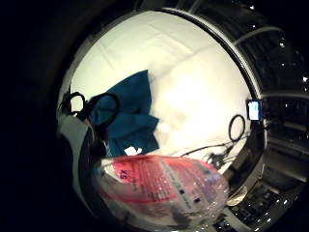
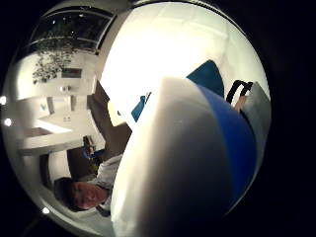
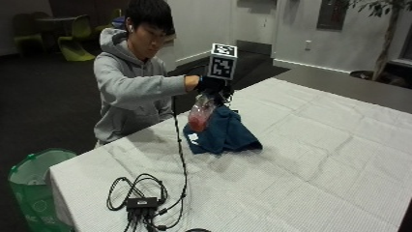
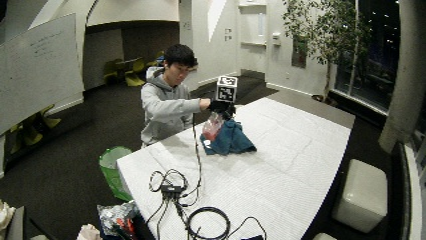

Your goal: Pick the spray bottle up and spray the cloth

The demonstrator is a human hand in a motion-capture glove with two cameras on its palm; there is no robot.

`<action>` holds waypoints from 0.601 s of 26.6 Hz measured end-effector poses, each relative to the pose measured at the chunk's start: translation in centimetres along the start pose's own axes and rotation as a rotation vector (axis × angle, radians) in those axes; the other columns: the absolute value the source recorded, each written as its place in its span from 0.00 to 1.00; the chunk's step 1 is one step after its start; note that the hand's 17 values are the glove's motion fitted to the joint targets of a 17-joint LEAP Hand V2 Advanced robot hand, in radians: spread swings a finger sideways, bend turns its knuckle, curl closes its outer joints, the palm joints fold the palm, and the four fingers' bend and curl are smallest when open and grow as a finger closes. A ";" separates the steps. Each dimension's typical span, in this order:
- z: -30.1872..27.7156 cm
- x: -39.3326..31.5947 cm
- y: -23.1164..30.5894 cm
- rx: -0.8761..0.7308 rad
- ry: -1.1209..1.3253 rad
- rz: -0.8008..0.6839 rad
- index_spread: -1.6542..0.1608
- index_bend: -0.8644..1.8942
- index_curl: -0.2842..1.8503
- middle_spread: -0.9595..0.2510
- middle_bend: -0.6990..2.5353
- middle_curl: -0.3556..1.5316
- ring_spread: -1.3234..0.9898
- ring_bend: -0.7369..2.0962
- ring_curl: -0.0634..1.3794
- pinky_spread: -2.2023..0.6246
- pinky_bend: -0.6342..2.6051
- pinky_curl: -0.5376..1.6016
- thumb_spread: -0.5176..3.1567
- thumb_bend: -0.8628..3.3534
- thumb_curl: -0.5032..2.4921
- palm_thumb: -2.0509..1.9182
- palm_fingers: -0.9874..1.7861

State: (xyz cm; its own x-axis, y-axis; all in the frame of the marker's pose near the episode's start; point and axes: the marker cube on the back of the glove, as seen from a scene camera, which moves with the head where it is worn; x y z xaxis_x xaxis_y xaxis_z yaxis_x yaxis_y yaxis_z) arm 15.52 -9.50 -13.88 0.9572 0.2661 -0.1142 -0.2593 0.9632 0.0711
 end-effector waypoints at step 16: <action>4.1 -3.1 -0.5 -0.106 0.124 0.030 0.80 0.48 0.39 0.71 0.41 0.46 0.50 0.49 0.37 0.68 0.30 0.44 0.13 0.20 0.39 0.77 0.86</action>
State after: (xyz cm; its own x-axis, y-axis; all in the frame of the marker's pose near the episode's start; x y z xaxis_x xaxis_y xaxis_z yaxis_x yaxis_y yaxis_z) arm 13.25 -10.92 -9.47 0.9271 0.2915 -0.2356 -0.3063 0.9515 -0.0281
